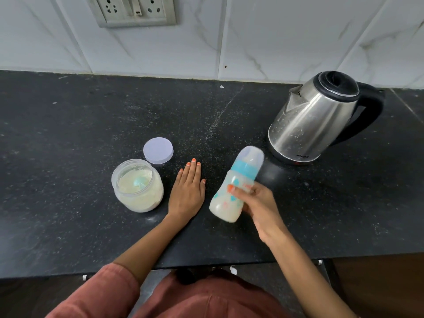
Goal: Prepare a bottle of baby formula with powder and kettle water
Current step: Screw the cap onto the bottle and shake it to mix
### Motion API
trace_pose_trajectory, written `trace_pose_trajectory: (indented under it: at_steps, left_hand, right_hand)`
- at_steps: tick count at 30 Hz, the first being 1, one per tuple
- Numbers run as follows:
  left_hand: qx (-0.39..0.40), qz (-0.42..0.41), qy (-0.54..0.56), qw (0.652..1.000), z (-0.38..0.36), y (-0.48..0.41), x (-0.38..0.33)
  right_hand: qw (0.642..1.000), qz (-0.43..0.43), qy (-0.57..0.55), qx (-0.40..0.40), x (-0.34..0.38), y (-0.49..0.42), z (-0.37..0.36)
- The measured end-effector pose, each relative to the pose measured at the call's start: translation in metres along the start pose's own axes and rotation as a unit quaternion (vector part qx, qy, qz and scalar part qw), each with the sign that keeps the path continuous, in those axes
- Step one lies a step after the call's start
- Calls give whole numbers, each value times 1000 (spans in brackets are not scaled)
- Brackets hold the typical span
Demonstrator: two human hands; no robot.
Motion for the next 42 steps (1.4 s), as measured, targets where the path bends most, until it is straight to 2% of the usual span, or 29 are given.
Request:
trace_pose_trajectory:
  at_steps: [2,4,6,9,11,13,15,16,18,20,22,23,24,27,29,32,34,35,36,38,40,42]
  left_hand:
    - [-4,1,0,1000,0,0,0]
    - [-3,0,-2,1000,0,0,-1]
    - [-5,0,-2,1000,1,0,-1]
    - [1,-3,-5,1000,1,0,-1]
    - [7,-2,-5,1000,1,0,-1]
    - [-2,1,1,1000,2,0,-1]
    - [-4,-1,-3,1000,2,1,-1]
    - [-4,-3,-4,1000,2,1,-1]
    - [-7,-2,-3,1000,1,1,-1]
    - [-10,-3,-1,1000,1,0,-1]
    - [0,-5,-1,1000,1,0,-1]
    - [1,-3,0,1000,1,0,-1]
    - [-1,-2,1,1000,1,0,-1]
    - [-3,1,1,1000,2,1,-1]
    - [1,2,4,1000,2,0,-1]
    - [1,2,7,1000,2,0,-1]
    - [5,-1,5,1000,1,0,-1]
    - [6,0,4,1000,1,0,-1]
    - [2,1,5,1000,1,0,-1]
    - [-3,1,3,1000,1,0,-1]
    - [-4,-4,-1,1000,1,0,-1]
    - [-7,-4,-1,1000,1,0,-1]
  right_hand:
    - [991,26,-120,-46,10,-8,2]
    - [980,52,-176,-82,16,-13,3]
    - [991,54,-117,-48,13,-10,-1]
    - [997,9,59,43,2,2,-7]
    - [996,14,78,46,6,3,-7]
    - [999,33,-39,10,14,-3,-5]
    - [983,61,-165,-55,23,-10,-4]
    - [976,74,-187,-78,24,-12,-3]
    - [986,74,-133,-65,20,-11,-4]
    - [999,28,-7,13,9,-3,-10]
    - [994,-4,94,62,0,4,-9]
    - [993,-3,100,59,2,5,-8]
    - [997,3,69,44,4,3,-6]
    - [989,29,-136,-46,14,-9,-1]
    - [981,51,-171,-76,15,-14,0]
    - [1000,8,-25,2,2,-5,-5]
    - [995,-22,87,53,-4,4,-5]
    - [994,-17,97,55,-2,5,-4]
    - [997,-4,71,43,2,3,-3]
    - [998,18,-59,-14,10,-4,0]
    - [982,50,-165,-75,16,-12,1]
    - [982,65,-160,-78,14,-12,0]
Point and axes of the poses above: each hand's wrist, its own y-axis away from the middle knuckle, its own z-axis out of the back of the hand, x = y × z, the point moved 3 cm from there along -y, towards the middle knuckle, and after that the axes turned 9 degrees about -y, right-handed, at the moved point
